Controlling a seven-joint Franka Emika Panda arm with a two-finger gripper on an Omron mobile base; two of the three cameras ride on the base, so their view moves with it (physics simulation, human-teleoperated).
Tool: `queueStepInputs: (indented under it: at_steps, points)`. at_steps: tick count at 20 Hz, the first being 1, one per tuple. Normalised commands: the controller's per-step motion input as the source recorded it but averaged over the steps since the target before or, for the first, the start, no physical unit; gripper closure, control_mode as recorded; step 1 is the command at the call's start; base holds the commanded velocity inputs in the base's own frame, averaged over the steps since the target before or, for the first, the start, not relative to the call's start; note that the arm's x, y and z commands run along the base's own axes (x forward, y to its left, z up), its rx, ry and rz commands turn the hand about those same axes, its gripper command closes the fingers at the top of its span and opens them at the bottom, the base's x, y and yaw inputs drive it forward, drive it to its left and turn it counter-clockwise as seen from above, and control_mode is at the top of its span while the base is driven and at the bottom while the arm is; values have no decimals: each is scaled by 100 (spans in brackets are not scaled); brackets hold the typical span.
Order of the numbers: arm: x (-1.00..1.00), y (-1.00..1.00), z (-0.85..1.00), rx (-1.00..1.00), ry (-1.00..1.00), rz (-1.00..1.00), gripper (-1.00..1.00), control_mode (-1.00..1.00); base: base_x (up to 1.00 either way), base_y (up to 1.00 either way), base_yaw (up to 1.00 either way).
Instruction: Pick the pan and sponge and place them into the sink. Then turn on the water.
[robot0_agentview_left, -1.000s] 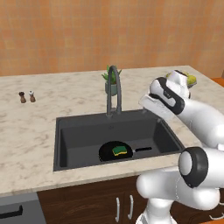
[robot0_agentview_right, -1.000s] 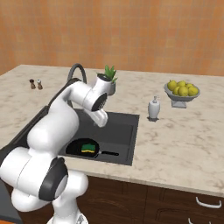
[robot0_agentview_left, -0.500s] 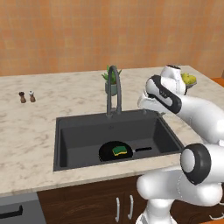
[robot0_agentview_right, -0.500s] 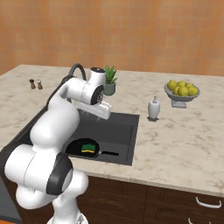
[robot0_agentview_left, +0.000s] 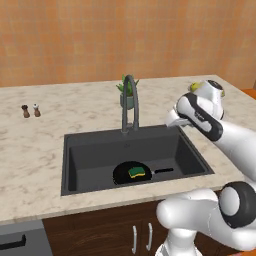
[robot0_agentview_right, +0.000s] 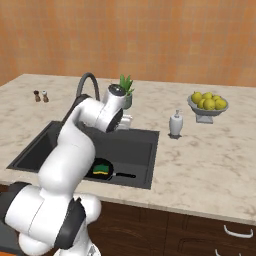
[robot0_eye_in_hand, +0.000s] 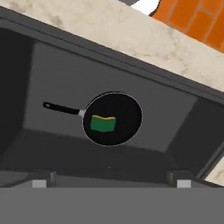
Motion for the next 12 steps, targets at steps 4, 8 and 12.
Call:
queueStepInputs:
  at_steps: [4, 8, 12]
  points:
    - [3, -2, 0, 0, -39, 43, -100, -100, 0, 0, 0]
    - [13, -1, 0, 0, -32, 44, -100, -100, 0, 0, 0]
    - [19, -11, 0, 0, -32, 43, -100, -100, 0, 0, 0]
